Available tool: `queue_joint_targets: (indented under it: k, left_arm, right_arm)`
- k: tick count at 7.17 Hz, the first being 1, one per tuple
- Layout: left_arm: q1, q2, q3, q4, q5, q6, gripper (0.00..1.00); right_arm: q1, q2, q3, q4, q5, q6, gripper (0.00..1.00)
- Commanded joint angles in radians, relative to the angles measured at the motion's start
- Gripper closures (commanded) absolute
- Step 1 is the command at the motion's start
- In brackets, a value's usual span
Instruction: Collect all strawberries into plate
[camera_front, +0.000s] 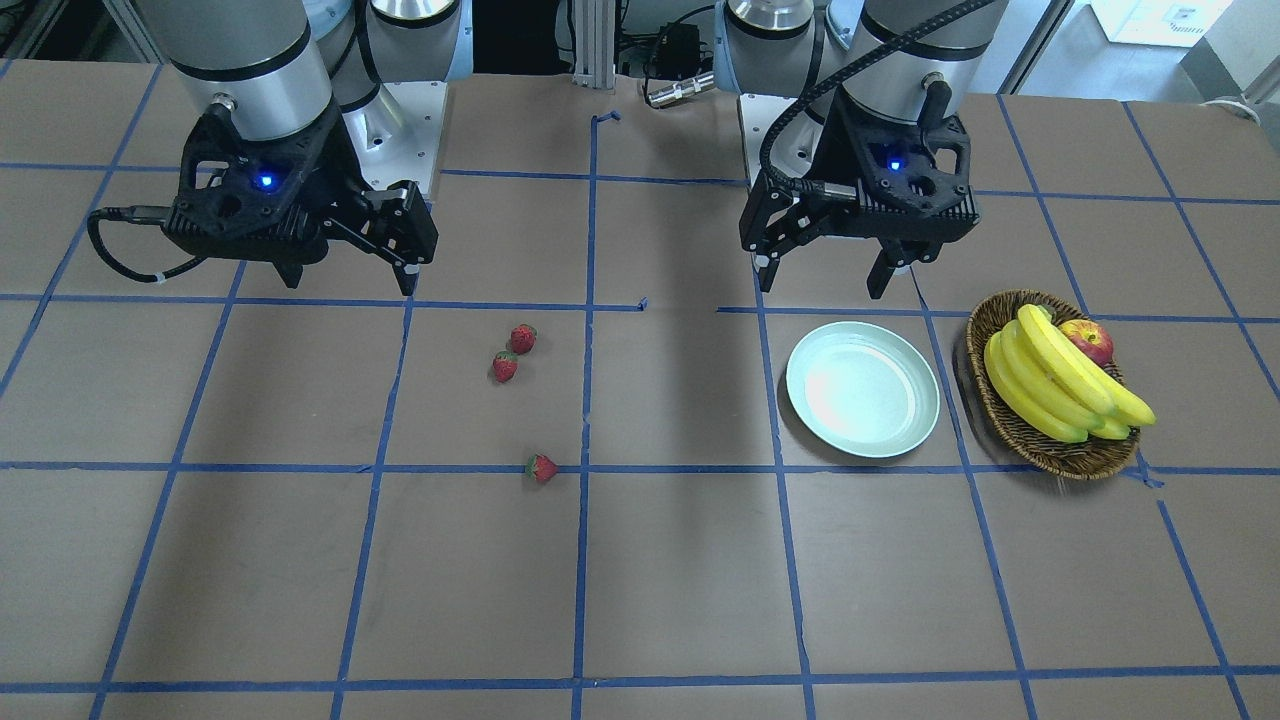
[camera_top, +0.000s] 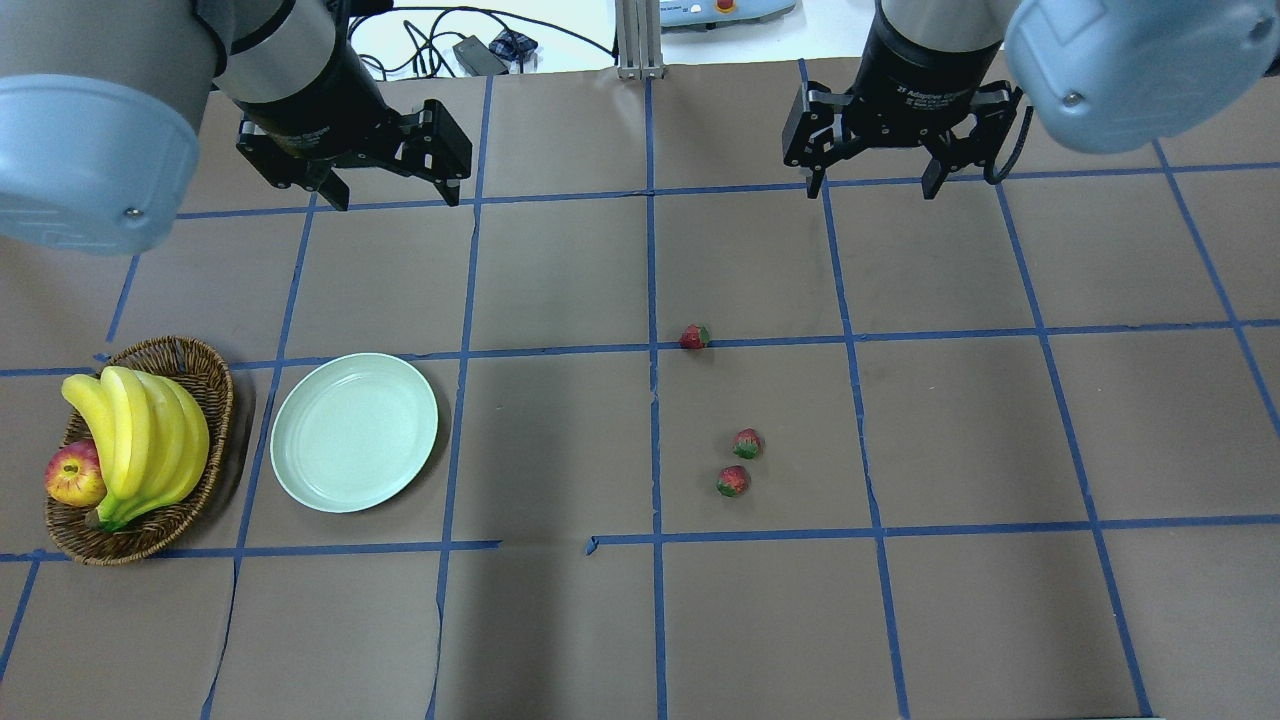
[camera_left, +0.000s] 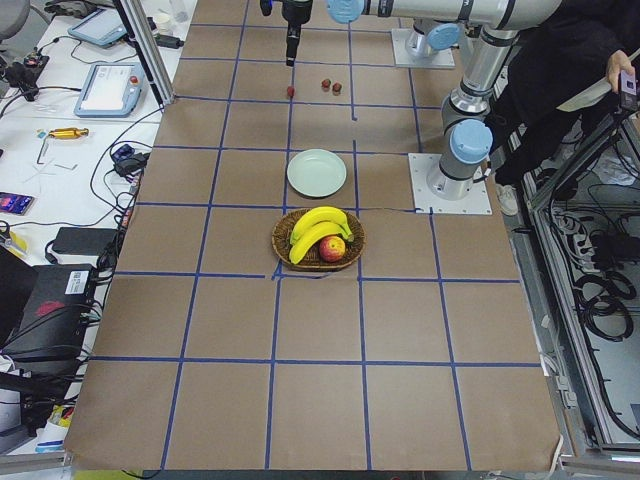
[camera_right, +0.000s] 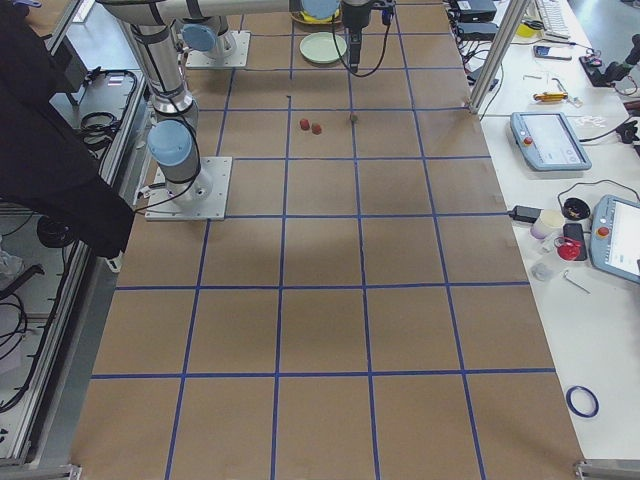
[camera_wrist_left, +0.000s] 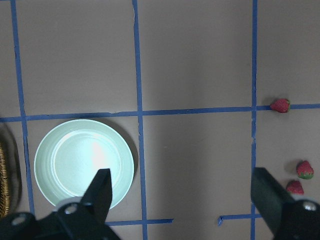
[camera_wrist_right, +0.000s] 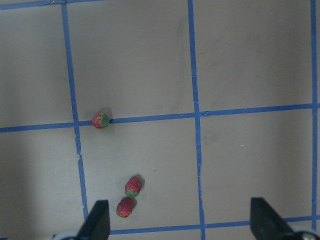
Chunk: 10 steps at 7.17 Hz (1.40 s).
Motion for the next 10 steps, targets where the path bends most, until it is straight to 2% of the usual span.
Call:
queue_joint_targets:
  k: [1,10]
  left_arm:
    - [-0.002,-0.001,-0.005,0.0,-0.002,0.0,0.0]
    - [-0.002,-0.011,-0.01,0.0,0.021,0.002,0.0]
  right_arm:
    - [0.0,-0.001,0.003,0.002,0.001,0.002,0.0]
    - [0.0,-0.006,0.001,0.002,0.003,0.0,0.0]
